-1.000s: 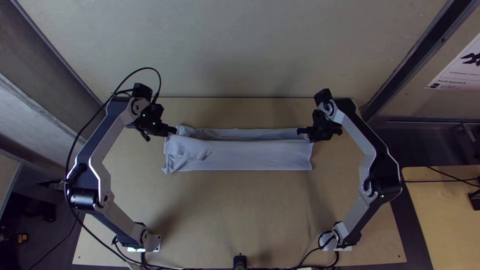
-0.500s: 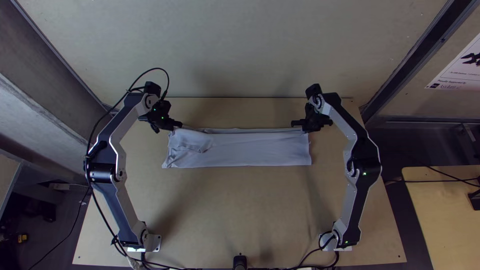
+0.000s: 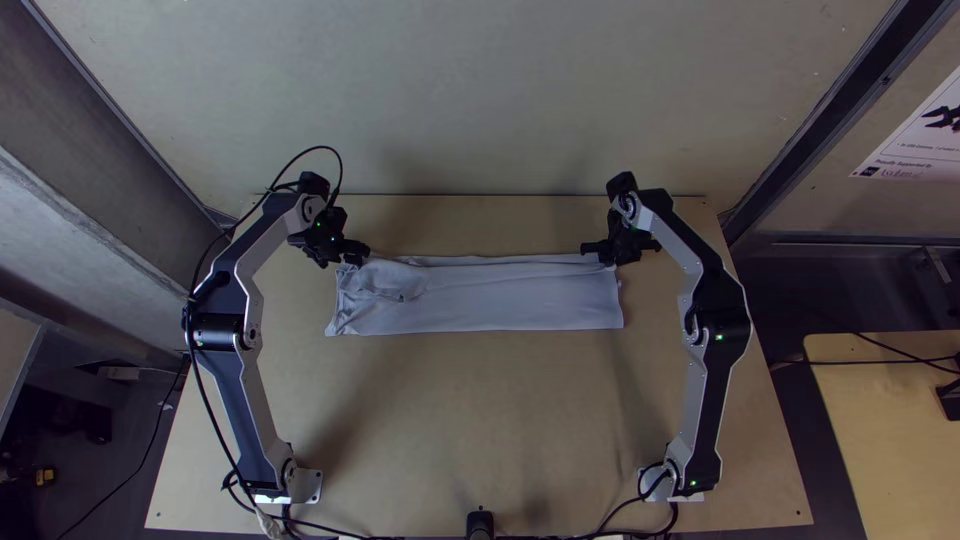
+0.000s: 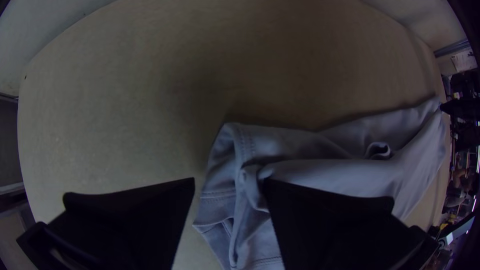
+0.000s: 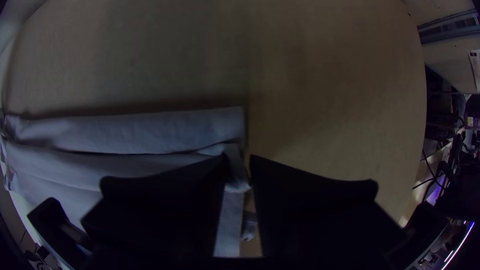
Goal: Fold the t-shirt
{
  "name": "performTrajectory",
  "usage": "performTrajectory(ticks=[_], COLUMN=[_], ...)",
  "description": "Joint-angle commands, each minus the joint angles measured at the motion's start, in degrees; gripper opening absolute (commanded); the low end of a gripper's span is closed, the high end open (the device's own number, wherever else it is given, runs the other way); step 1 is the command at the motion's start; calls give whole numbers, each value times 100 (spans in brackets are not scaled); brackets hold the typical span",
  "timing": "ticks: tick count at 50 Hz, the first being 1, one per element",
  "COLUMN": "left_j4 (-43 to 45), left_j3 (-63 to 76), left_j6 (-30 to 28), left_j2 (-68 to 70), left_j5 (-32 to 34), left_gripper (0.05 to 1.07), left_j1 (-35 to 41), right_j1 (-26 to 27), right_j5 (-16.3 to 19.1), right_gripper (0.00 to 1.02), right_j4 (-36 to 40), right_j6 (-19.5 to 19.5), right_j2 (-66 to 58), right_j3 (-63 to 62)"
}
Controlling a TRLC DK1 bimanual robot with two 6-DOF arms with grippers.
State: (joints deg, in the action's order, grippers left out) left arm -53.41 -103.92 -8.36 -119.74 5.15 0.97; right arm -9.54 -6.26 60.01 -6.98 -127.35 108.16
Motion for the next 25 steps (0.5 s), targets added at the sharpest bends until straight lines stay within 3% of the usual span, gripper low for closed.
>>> performTrajectory(ticks=[1,8,11,14,25], left_j4=[-38,-65,-91,-100,-100], left_j3=[56,302,443,618,1453], left_j6=[168,274,326,397,414], left_j2=[355,944,1181,1427,2104], left_j5=[144,487,751,1015,1788], left_gripper=[103,103,103,103,103], left_j1=[-168,-352,-475,-607,-1161], right_j1=[163,216,242,269,418], right_j5=[-112,-103,-103,-95,-103], right_gripper=[67,88,89,99,99], right_j4=[-86,-59,-33,-15,-7], right_j6=[-40,-75,-75,-75,-66], right_j2=[378,1054,1336,1599,2461], right_j3=[-32,-208,-278,-348,-568])
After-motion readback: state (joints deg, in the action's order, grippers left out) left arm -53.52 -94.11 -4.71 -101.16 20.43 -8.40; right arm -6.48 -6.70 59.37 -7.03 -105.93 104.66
